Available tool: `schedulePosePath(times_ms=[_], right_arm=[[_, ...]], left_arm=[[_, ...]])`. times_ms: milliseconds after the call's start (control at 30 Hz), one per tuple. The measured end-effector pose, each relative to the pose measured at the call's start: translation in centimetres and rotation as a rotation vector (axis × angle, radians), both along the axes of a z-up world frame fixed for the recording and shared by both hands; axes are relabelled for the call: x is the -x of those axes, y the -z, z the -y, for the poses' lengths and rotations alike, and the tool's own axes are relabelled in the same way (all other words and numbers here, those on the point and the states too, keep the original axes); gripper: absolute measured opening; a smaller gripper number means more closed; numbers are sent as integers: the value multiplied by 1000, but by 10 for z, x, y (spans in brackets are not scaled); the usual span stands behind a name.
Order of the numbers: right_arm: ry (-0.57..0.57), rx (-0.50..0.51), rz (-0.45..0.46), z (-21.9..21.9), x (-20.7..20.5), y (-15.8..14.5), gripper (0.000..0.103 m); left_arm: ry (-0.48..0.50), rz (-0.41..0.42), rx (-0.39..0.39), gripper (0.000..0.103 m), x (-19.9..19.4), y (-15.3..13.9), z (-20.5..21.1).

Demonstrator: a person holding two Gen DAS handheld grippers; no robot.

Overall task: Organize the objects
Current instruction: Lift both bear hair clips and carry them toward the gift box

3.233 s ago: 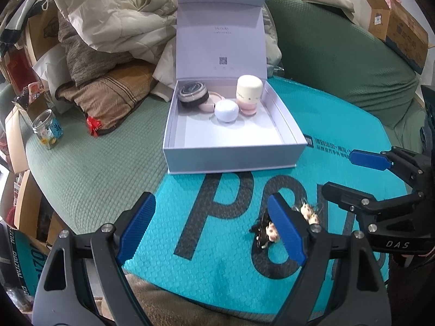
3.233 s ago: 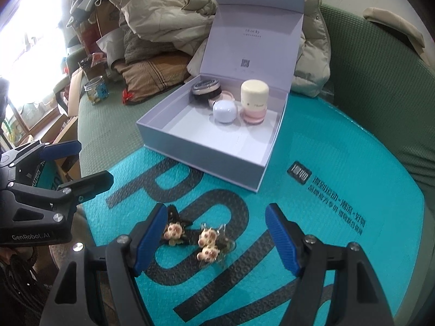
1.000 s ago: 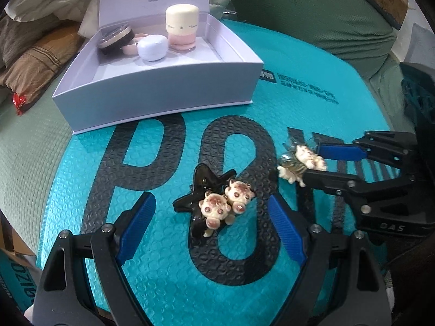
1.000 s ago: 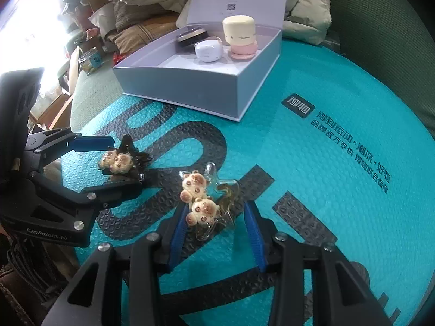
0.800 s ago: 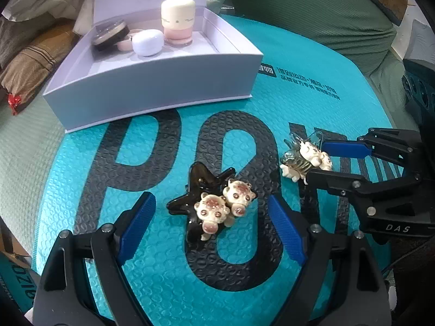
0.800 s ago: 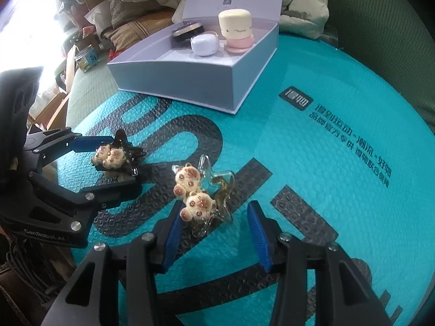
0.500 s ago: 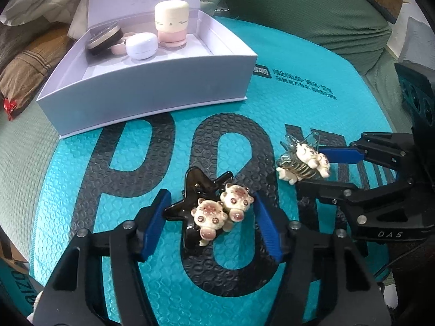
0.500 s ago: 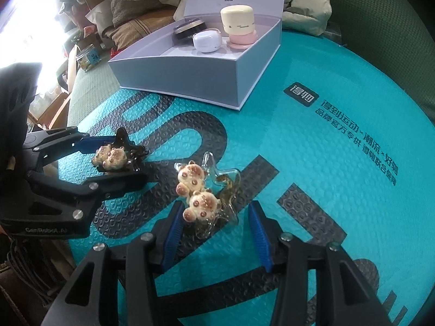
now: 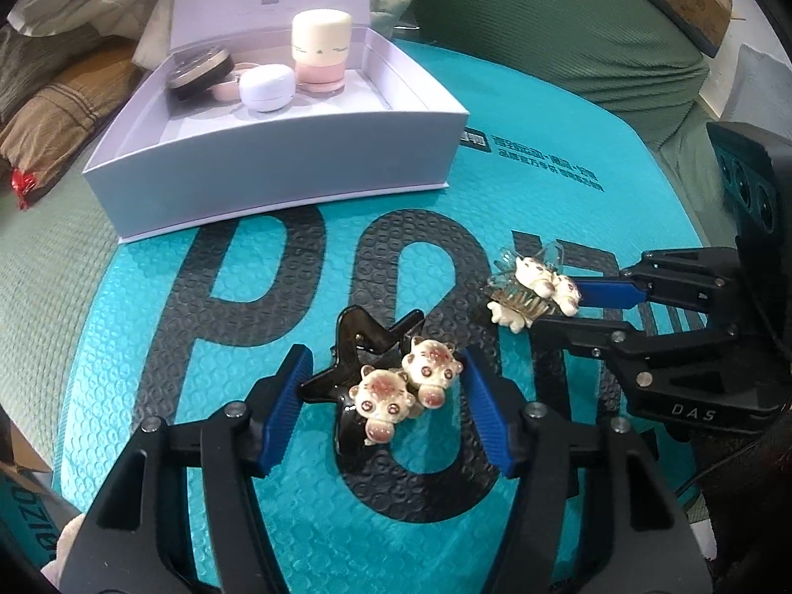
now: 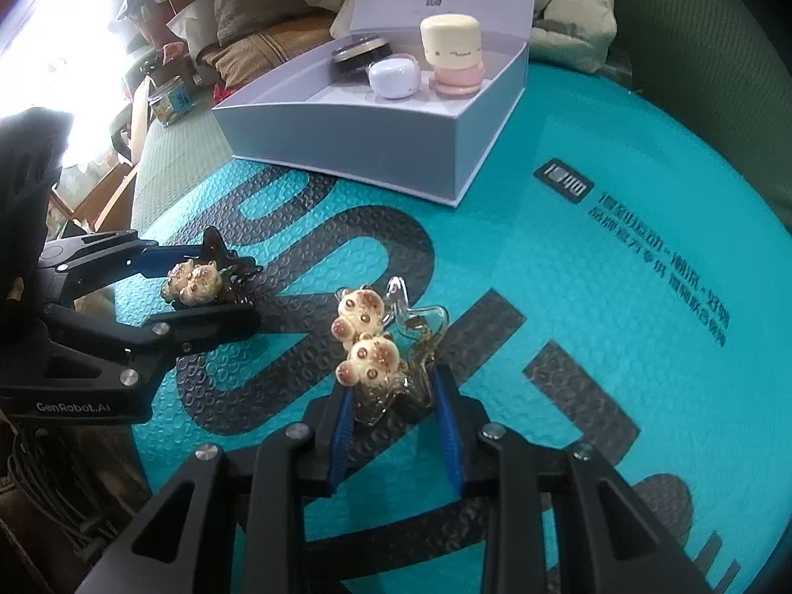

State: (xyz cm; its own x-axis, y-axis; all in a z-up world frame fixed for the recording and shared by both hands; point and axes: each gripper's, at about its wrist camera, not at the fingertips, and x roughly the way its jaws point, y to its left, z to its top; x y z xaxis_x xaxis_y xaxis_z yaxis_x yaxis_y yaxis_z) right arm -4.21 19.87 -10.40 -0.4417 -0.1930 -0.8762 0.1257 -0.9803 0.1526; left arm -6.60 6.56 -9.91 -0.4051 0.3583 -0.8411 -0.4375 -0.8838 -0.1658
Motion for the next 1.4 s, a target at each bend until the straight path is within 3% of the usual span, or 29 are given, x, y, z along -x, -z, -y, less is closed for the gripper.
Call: schedulePosePath(times_ms=[267, 367, 533, 1100, 1400], right_arm=[[18, 3, 1, 9, 8, 3, 49], [16, -15, -17, 14, 11, 3, 49], [27, 26, -43, 14, 13, 0, 36], [-81, 92, -90, 46, 22, -24, 36], [-166, 67, -133, 66, 29, -45, 36]], left_arm=[[-64, 25, -38, 60, 0, 2, 20], [-89, 38, -47, 60, -1, 4, 29], [-117, 39, -60, 60, -2, 2, 40], [-192, 45, -67, 60, -6, -2, 68], [-229, 39, -66, 60, -5, -13, 83]])
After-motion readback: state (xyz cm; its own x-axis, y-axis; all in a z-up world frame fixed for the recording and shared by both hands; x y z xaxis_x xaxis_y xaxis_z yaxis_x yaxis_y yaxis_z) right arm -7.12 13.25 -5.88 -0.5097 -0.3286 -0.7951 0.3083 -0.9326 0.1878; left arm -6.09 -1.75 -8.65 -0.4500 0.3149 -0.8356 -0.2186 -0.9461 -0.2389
